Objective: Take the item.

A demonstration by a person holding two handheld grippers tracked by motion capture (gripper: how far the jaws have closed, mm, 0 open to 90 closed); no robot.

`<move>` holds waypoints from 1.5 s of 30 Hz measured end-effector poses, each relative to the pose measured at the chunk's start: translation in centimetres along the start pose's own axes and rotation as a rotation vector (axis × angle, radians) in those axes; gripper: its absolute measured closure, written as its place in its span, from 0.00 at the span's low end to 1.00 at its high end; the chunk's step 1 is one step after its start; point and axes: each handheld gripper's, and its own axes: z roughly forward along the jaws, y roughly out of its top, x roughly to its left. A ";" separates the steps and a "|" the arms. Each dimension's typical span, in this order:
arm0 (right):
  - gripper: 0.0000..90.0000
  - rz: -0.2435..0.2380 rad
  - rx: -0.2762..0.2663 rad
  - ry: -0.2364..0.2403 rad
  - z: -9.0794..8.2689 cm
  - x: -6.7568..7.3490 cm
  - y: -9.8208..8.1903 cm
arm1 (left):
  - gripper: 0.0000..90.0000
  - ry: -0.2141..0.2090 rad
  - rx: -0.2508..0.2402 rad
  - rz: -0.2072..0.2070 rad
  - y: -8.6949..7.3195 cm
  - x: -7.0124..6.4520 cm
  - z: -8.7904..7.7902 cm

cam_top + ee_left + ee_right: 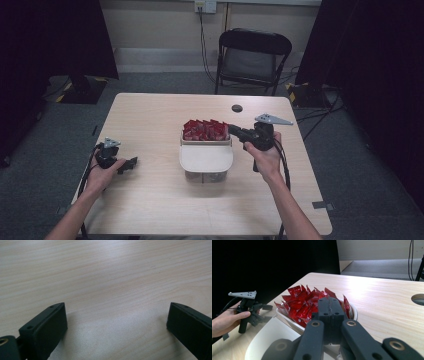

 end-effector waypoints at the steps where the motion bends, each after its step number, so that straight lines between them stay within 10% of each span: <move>1: 1.00 0.002 -0.001 0.000 -0.1 0.0 0.1 | 0.03 0.000 0.000 0.000 0.0 0.0 0.0; 45: 1.00 0.008 -0.106 0.018 -2.8 0.4 2.5 | 0.03 0.001 -0.002 -0.001 0.0 0.0 0.0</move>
